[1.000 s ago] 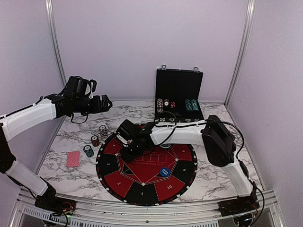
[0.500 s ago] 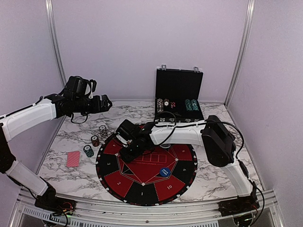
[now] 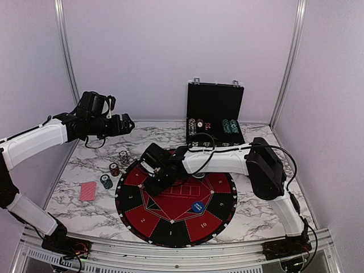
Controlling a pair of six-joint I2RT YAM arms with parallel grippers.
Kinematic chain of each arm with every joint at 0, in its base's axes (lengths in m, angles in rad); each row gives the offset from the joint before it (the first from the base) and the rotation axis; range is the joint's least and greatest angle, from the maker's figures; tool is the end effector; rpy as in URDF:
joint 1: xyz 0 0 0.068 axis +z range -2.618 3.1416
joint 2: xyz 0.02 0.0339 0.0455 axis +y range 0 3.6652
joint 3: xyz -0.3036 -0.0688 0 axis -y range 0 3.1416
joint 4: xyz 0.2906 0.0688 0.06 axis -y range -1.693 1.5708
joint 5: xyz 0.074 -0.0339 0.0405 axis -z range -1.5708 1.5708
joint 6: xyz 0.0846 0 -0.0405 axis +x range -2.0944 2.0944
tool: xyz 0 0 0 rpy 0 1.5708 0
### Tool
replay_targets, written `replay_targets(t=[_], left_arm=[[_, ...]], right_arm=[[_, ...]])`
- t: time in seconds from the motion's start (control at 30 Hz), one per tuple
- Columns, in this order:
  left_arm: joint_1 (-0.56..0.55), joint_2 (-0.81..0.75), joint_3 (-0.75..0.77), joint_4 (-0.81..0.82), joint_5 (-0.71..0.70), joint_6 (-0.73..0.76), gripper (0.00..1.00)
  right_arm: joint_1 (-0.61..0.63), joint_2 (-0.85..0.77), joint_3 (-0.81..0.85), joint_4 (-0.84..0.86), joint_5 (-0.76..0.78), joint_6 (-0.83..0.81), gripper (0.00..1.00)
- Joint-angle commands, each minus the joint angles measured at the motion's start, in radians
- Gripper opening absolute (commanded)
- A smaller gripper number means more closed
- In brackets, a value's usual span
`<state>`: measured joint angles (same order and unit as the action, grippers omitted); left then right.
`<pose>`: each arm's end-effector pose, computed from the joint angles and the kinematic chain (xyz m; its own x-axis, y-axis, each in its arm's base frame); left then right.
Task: Distribute texas hold em gaming equipment
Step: Move the all-in button to the poker table mat, then pick up the pile of poker chips from the pile of poker chips.
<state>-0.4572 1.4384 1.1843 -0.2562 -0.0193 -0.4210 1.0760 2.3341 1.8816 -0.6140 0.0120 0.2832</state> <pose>0.3728 -0.1816 0.3220 -0.5742 -0.1729 -0.8003 0.2099 0.9137 -0.3480 0.2830 0.5224 0.1209 -0.6443 -0.6057 -0.4669 -0.7261 0.6761 0.1249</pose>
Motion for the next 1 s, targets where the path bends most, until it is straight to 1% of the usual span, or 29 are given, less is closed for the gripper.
replay_targets(t=[0.0,0.37,0.5,0.67,0.73,0.8,0.97], left_arm=[[0.004,-0.024,-0.003,-0.012,-0.004,-0.015,0.99],[0.001,-0.029,0.008,-0.012,0.015,-0.046,0.99],[-0.016,-0.03,0.002,-0.013,0.05,-0.068,0.99],[-0.059,-0.035,-0.004,-0.021,0.028,-0.086,0.99],[-0.073,-0.035,-0.012,-0.021,0.025,-0.088,0.99],[-0.084,-0.032,-0.02,-0.022,-0.003,-0.089,0.99],[-0.106,-0.029,-0.037,-0.024,-0.014,-0.077,0.99]], right_arm=[[-0.012,-0.123,-0.047,0.04,0.015,-0.007,0.57],[-0.11,-0.34,-0.308,0.151,-0.001,-0.052,0.57],[-0.144,-0.418,-0.39,0.178,-0.002,-0.071,0.57],[-0.18,-0.486,-0.469,0.189,-0.001,-0.081,0.57],[-0.193,-0.511,-0.5,0.198,-0.031,-0.077,0.58],[-0.198,-0.531,-0.522,0.2,-0.028,-0.078,0.57],[-0.202,-0.569,-0.529,0.187,0.058,-0.086,0.58]])
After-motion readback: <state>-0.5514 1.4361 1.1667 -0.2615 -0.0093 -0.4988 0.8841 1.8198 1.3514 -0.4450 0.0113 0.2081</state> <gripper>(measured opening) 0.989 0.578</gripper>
